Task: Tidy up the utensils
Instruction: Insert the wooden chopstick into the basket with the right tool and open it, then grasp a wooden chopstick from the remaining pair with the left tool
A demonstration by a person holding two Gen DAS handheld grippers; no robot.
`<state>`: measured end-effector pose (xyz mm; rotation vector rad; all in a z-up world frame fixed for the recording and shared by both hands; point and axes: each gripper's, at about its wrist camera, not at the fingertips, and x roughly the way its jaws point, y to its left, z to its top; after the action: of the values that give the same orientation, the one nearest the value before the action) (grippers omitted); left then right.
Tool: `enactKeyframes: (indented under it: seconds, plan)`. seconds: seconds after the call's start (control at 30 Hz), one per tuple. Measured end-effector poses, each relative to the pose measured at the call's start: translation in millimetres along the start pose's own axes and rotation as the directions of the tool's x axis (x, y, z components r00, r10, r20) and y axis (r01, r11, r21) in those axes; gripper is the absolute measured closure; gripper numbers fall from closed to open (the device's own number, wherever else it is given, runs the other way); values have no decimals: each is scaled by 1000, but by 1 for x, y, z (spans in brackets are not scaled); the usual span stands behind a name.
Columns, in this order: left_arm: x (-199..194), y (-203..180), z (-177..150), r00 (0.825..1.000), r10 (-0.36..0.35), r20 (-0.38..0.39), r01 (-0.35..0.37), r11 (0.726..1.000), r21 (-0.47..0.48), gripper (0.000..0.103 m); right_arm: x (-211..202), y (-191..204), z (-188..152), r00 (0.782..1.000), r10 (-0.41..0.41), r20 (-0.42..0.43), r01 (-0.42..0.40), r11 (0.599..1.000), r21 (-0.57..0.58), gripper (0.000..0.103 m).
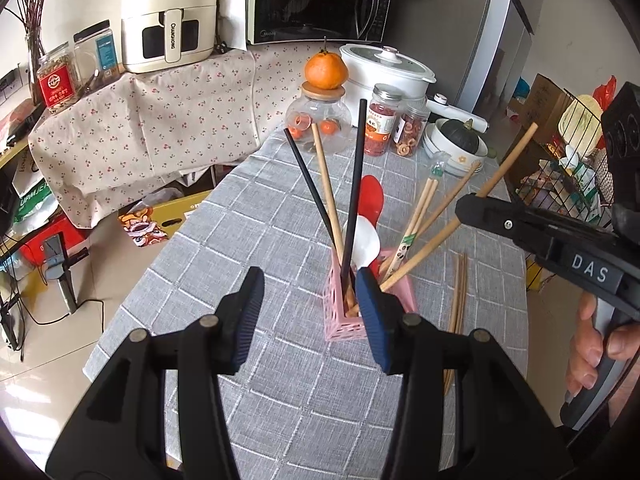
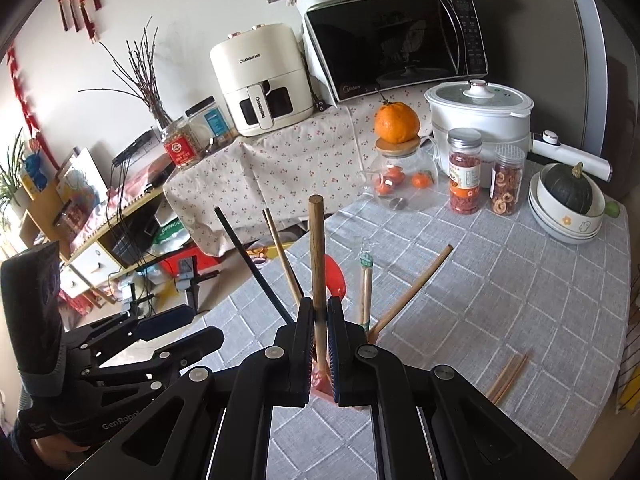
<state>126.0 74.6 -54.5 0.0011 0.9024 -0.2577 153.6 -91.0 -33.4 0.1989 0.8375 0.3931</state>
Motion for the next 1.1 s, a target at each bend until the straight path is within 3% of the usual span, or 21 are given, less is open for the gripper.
enactKeyframes:
  seconds: [0.2,0.47,0.53,0.73,0.9,1.1]
  plan:
    - [3,-1,-2,1000,-6,-23,6,1000,-2,44,5,-6,-4,999,15,-37,-14,1000,24,93]
    - [5,-11,-5,997,-41,-62,42,999,8,42,-38,-28,2,1000,7,29,-9,998,64,75]
    - [5,-15,-7,996,-50,-75,51,999,13,41,-48,-39,2,999,-9,39,5,997,81,63]
    - [3,-31,-11,991,-78,-105,81,996,29,36,-74,-79,-7,996,-84,36,78,988,133,53]
    - [6,-52,-17,985,-105,-137,114,992,61,35,-88,-113,-24,990,-140,-11,140,974,176,50]
    - [13,-91,-28,983,-82,-166,113,976,184,35,-100,-144,-46,977,-197,-76,208,960,188,44]
